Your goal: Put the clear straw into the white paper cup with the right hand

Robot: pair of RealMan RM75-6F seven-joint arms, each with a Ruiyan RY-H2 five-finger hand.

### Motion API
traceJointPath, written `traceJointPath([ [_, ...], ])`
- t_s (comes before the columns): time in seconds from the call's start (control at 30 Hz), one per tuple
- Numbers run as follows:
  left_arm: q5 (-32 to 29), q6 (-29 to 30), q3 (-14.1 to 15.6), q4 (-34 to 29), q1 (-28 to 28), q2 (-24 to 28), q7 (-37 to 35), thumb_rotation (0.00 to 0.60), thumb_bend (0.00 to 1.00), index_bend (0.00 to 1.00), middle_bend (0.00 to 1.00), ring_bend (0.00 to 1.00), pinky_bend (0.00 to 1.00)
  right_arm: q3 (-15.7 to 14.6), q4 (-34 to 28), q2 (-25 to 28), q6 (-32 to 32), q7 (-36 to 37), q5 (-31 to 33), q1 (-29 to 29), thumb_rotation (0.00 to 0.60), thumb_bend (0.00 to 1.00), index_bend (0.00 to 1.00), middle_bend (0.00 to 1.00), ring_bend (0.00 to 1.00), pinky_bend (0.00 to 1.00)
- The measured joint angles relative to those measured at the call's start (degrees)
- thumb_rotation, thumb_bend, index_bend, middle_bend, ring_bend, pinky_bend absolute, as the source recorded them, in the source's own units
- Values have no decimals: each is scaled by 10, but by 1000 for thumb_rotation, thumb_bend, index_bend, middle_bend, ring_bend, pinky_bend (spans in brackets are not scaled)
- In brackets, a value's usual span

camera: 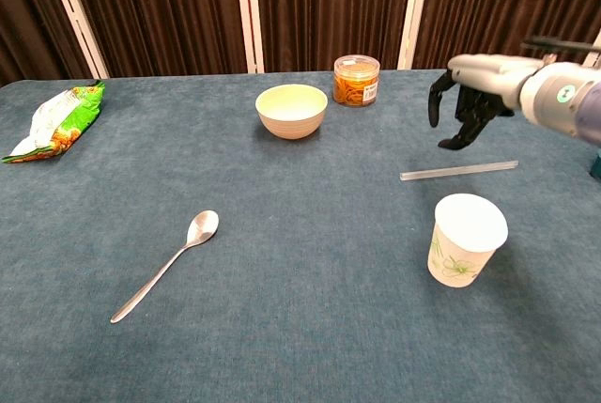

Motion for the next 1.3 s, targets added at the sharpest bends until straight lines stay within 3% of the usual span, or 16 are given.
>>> traceJointPath([
  [0.53,-2,-1,0,-2,-1,0,5,600,178,109,0,0,0,-22,108,-63,-7,16,-17,13,600,311,472,1000,923,869],
  [1.3,-5,-1,-1,-3,-1,0,6,600,192,110,0,0,0,-27,192,-113,-42,14,-17,25,600,333,472,1000,923,869],
])
